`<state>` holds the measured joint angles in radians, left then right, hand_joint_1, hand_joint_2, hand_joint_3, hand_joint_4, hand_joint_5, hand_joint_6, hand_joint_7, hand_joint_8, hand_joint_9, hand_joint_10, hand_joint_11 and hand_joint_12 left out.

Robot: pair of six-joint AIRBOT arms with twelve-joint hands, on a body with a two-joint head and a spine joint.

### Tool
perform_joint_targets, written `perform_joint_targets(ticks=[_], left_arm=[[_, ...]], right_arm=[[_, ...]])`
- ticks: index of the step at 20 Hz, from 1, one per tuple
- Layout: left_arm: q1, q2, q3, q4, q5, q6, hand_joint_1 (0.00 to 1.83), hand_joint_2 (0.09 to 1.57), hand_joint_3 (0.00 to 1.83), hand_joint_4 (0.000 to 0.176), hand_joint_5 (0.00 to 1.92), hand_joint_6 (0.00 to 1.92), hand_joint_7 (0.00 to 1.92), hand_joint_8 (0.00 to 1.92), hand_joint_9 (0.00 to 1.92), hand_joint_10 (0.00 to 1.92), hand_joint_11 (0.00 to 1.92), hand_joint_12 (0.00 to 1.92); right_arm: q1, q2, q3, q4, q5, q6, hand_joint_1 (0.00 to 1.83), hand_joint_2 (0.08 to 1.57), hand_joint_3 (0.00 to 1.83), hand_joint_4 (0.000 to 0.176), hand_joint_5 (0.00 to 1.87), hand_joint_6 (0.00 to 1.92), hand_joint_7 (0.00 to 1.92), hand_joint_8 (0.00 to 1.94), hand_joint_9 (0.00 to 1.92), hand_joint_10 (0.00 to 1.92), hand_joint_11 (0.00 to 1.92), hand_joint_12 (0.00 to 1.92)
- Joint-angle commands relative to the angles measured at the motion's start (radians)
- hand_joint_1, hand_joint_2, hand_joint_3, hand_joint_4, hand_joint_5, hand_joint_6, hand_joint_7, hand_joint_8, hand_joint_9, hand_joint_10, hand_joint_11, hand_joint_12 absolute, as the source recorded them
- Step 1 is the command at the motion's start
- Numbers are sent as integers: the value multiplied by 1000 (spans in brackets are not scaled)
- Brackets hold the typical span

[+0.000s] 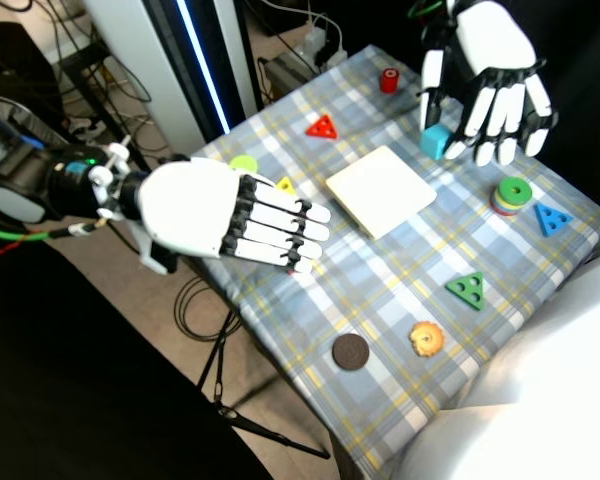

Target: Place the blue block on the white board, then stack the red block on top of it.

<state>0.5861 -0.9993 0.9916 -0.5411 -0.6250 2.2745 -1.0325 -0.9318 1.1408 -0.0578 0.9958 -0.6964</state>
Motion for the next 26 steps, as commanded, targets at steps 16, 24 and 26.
perform_joint_targets(ticks=[16, 24, 26], left_arm=[[-46, -151, 96, 82, 19, -79, 1035, 1083, 0, 176, 1035, 879, 718, 2, 504, 3, 21, 698], [-60, -174, 134, 58, 48, -79, 1028, 1087, 2, 176, 1020, 901, 706, 2, 493, 1, 0, 708], [-59, -177, 134, 56, 47, -79, 1021, 1095, 1, 176, 1001, 932, 689, 0, 484, 0, 0, 678]], right_arm=[[10, -11, 15, 9, 118, 8, 575, 1349, 0, 0, 420, 0, 454, 0, 518, 3, 279, 770], [10, -12, 16, 7, 118, 13, 540, 1352, 2, 0, 415, 0, 445, 1, 498, 6, 219, 835], [10, -12, 17, 7, 118, 13, 546, 1353, 1, 0, 411, 0, 445, 0, 493, 1, 210, 829]])
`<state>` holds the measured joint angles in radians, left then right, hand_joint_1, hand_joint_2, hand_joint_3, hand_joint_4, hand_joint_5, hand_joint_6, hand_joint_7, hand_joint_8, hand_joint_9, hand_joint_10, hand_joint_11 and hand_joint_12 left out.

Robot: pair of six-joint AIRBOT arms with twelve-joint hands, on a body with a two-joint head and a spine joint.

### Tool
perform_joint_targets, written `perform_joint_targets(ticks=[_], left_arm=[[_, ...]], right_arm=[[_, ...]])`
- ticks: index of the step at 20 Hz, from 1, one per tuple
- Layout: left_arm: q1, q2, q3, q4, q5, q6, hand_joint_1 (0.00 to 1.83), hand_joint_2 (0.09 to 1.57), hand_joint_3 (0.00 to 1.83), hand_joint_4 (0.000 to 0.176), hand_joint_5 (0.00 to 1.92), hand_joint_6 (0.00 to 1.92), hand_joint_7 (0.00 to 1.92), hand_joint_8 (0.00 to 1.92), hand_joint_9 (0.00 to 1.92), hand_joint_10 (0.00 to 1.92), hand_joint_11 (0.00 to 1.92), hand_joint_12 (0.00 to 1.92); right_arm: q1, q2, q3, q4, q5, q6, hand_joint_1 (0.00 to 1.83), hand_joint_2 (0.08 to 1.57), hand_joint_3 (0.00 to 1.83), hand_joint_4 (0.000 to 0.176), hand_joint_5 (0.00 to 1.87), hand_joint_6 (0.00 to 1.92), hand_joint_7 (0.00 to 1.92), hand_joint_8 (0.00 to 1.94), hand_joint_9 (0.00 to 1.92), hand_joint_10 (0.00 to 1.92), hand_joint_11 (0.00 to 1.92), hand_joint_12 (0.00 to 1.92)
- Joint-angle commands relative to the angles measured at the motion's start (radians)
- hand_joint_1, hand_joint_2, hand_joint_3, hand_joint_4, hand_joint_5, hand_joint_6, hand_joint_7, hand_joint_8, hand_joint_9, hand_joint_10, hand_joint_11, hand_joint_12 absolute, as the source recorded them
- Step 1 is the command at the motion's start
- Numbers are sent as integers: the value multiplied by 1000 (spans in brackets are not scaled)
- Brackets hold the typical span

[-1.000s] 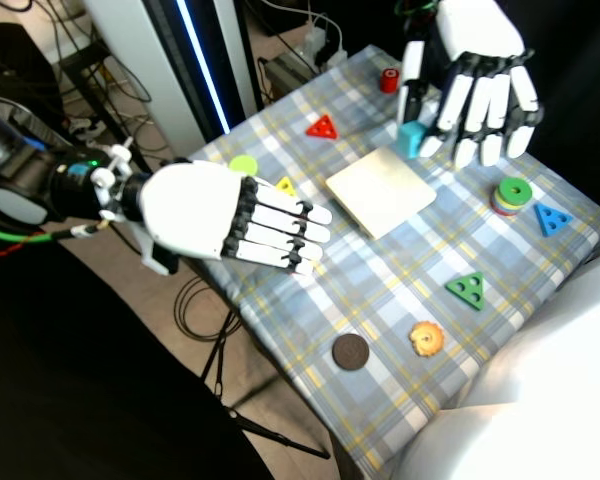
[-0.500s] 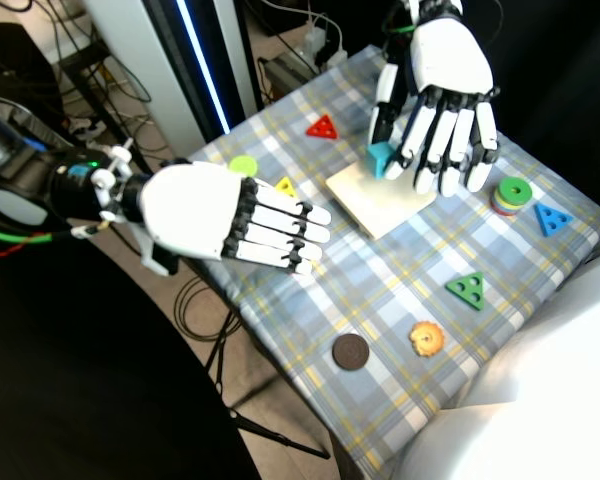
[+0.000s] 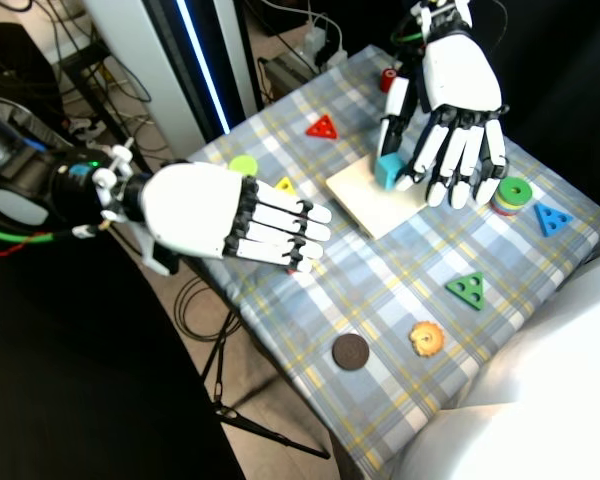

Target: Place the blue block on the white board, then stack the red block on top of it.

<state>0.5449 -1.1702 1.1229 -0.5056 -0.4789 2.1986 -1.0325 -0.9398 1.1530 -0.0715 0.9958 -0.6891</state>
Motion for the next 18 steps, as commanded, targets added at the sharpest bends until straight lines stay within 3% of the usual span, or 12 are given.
perform_joint_targets(ticks=[1, 6, 7, 8, 9, 15, 16, 18], left_arm=[[-18, -7, 3, 20, -99, -3, 1021, 1095, 1, 176, 1001, 932, 689, 0, 484, 0, 0, 678], [-17, -10, 3, 18, -96, -3, 1022, 1090, 0, 176, 1009, 920, 673, 0, 479, 2, 0, 679], [-16, -10, 2, 18, -96, -3, 938, 1001, 0, 102, 920, 351, 662, 4, 474, 6, 0, 648], [-16, -11, 2, 18, -96, -3, 914, 980, 0, 87, 939, 115, 652, 2, 470, 3, 0, 629], [-16, -11, 2, 18, -96, -3, 896, 972, 0, 84, 939, 19, 641, 0, 477, 3, 0, 644], [-13, -9, -2, 16, -102, -3, 851, 962, 0, 86, 877, 0, 600, 0, 459, 0, 0, 619], [-9, -6, -10, 16, -113, -3, 844, 932, 0, 107, 789, 0, 568, 0, 453, 1, 0, 641], [3, 10, -36, 16, -148, -7, 835, 908, 0, 114, 705, 0, 529, 0, 434, 0, 0, 648]], right_arm=[[10, -4, 5, 21, 118, 7, 546, 1353, 1, 0, 411, 0, 445, 0, 493, 1, 210, 829], [10, -4, 6, 21, 118, 9, 529, 1352, 1, 0, 411, 0, 448, 1, 495, 1, 215, 820], [10, -4, 7, 21, 118, 11, 528, 1352, 1, 0, 411, 0, 446, 0, 485, 0, 203, 811], [10, -4, 7, 21, 118, 12, 526, 1352, 0, 0, 413, 1, 446, 0, 482, 0, 199, 807], [10, -4, 7, 21, 118, 12, 512, 1344, 0, 0, 416, 1, 445, 0, 476, 0, 204, 789], [10, -4, 6, 21, 118, 13, 498, 1344, 0, 0, 414, 0, 443, 1, 485, 3, 219, 787], [10, -4, 6, 21, 118, 13, 490, 1338, 0, 0, 413, 0, 442, 0, 484, 2, 220, 790], [15, -9, 8, 22, 118, 12, 520, 1321, 0, 0, 415, 1, 439, 0, 478, 1, 206, 791]])
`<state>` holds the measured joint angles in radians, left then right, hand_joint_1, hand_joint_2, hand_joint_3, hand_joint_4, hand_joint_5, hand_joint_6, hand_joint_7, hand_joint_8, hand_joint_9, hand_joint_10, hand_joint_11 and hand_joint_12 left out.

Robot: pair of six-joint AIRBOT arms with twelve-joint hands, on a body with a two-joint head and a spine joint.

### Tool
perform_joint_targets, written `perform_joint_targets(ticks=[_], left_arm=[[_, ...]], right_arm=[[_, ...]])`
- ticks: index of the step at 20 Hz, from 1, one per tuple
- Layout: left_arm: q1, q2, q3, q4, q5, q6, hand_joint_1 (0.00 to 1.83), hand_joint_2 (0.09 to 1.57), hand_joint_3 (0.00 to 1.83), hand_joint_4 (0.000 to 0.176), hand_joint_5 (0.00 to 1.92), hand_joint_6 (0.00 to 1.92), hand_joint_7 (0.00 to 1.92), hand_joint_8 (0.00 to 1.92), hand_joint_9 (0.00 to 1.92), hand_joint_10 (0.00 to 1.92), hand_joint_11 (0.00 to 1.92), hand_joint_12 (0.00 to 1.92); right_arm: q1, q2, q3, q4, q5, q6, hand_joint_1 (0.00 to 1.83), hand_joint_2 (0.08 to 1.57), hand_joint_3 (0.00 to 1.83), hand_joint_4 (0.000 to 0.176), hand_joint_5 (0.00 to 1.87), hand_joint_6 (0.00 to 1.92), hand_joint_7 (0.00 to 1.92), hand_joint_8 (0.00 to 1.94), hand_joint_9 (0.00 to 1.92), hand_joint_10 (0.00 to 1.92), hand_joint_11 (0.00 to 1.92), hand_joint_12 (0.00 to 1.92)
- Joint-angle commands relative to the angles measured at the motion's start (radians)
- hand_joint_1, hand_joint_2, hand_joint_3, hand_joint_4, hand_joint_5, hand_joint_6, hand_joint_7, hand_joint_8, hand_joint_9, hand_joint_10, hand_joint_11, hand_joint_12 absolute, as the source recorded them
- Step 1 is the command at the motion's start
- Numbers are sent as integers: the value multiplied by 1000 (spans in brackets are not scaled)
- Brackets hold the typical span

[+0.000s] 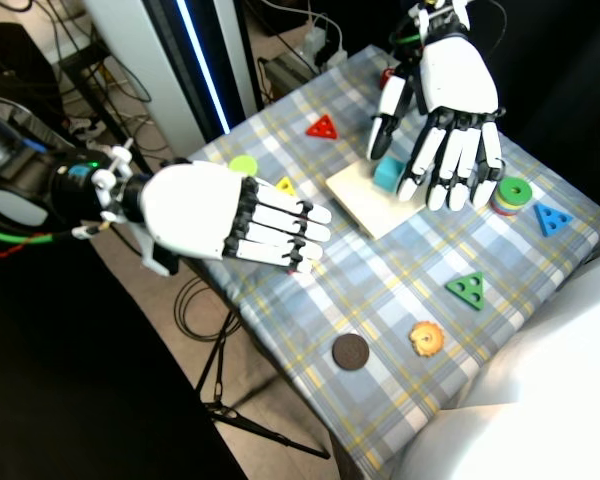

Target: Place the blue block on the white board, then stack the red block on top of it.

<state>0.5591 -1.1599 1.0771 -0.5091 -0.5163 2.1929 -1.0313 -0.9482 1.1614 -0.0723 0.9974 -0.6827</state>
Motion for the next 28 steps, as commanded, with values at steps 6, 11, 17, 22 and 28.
perform_joint_targets(ticks=[6, 11, 17, 22, 28], left_arm=[[58, 132, -105, 126, -309, -263, 713, 864, 1, 175, 216, 0, 201, 0, 157, 0, 0, 196], [173, 251, -227, 153, -443, -320, 698, 836, 0, 176, 223, 4, 240, 1, 205, 3, 0, 158], [233, 287, -271, 144, -459, -320, 685, 852, 0, 176, 267, 5, 285, 4, 242, 6, 0, 317], [246, 293, -277, 132, -471, -320, 669, 853, 1, 176, 260, 0, 301, 2, 252, 3, 0, 345], [256, 294, -279, 121, -476, -320, 666, 856, 2, 176, 261, 1, 301, 2, 247, 2, 0, 336]], right_arm=[[67, -51, 56, 30, 20, -6, 719, 1045, 0, 40, 402, 0, 439, 1, 512, 3, 245, 860], [72, -61, 75, 71, -44, -50, 757, 1018, 0, 6, 441, 2, 427, 0, 486, 1, 131, 977], [72, -67, 96, 130, -93, -98, 807, 1022, 0, 14, 509, 4, 467, 4, 524, 8, 164, 1047], [72, -81, 102, 136, -107, -112, 854, 1013, 0, 19, 579, 19, 524, 18, 581, 24, 195, 1070], [80, -98, 113, 136, -116, -112, 925, 1054, 0, 0, 813, 12, 687, 9, 749, 22, 360, 969]])
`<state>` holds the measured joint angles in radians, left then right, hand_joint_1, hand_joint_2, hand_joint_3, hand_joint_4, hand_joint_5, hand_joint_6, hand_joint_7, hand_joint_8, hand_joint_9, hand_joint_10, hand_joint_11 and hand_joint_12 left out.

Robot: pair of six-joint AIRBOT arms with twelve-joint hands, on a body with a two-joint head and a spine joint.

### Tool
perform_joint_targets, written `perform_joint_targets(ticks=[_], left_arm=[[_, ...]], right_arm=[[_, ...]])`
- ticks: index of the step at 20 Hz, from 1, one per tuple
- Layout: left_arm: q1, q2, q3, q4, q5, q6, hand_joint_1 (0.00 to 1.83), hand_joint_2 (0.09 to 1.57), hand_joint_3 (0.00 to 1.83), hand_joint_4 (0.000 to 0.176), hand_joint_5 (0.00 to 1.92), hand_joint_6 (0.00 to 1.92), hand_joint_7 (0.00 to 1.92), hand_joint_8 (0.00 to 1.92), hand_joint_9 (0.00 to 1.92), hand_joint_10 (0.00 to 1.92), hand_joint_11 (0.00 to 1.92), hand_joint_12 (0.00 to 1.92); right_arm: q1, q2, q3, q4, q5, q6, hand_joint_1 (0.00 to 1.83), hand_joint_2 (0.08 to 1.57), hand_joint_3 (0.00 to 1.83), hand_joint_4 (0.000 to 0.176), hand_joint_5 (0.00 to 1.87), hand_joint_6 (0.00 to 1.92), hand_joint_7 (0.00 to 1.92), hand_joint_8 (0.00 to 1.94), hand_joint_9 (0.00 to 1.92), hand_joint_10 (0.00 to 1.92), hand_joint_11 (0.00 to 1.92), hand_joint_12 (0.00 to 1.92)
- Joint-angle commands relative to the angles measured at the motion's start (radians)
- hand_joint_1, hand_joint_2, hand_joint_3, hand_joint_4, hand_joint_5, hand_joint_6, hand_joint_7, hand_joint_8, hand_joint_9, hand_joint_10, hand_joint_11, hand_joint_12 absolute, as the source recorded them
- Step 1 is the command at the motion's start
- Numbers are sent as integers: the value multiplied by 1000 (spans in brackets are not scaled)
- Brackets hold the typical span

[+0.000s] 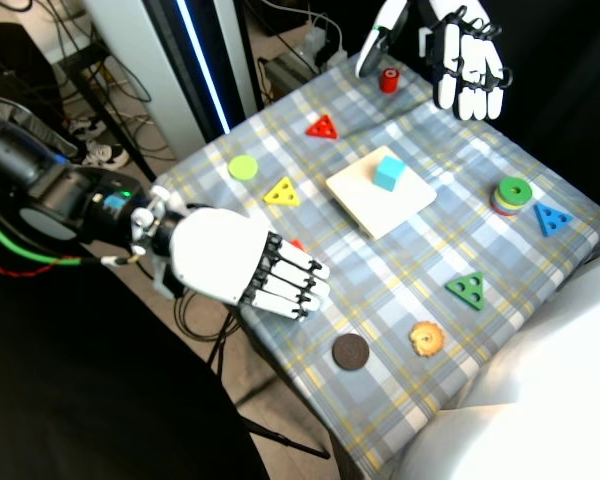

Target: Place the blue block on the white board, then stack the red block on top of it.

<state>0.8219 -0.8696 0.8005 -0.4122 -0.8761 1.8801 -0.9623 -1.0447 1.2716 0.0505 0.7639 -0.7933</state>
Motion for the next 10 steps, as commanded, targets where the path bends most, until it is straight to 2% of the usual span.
perform_joint_targets(ticks=[1, 3, 4, 5, 6, 7, 10], left_arm=[[-5, 3, -3, 19, -117, -8, 657, 859, 3, 176, 262, 1, 303, 3, 249, 2, 0, 334], [4, 3, -3, 11, -117, -8, 644, 867, 6, 176, 266, 2, 305, 3, 246, 1, 0, 331], [8, 3, -4, 7, -117, -8, 664, 860, 1, 176, 267, 2, 307, 3, 248, 1, 0, 335], [11, 3, -4, 4, -117, -8, 662, 864, 1, 176, 266, 1, 309, 2, 249, 1, 0, 351], [14, 3, -4, -1, -117, -8, 668, 867, 3, 176, 267, 1, 304, 0, 249, 1, 0, 355], [16, 3, -4, -2, -117, -8, 660, 869, 3, 176, 265, 0, 302, 0, 254, 2, 0, 358], [22, 12, -8, -6, -125, -8, 650, 885, 4, 176, 274, 2, 300, 1, 260, 3, 0, 338]], right_arm=[[15, -3, 5, 12, 117, -1, 953, 1053, 0, 0, 847, 8, 721, 10, 768, 19, 379, 946], [25, -10, 10, 5, 114, -1, 977, 1052, 1, 0, 912, 11, 780, 13, 818, 22, 428, 941], [31, -13, 12, 1, 113, -1, 1031, 1090, 0, 79, 985, 744, 813, 10, 849, 16, 437, 994], [35, -15, 14, -4, 111, -1, 1029, 1123, 0, 95, 947, 983, 837, 10, 871, 17, 433, 1045], [39, -17, 14, -9, 110, -1, 1065, 1128, 0, 17, 947, 1018, 860, 14, 877, 17, 413, 1070], [41, -17, 15, -11, 110, -1, 1088, 1127, 0, 0, 957, 1009, 867, 13, 872, 13, 394, 1078], [50, -17, 14, -28, 110, 10, 1142, 1098, 0, 0, 1022, 903, 910, 17, 890, 15, 375, 1130]])
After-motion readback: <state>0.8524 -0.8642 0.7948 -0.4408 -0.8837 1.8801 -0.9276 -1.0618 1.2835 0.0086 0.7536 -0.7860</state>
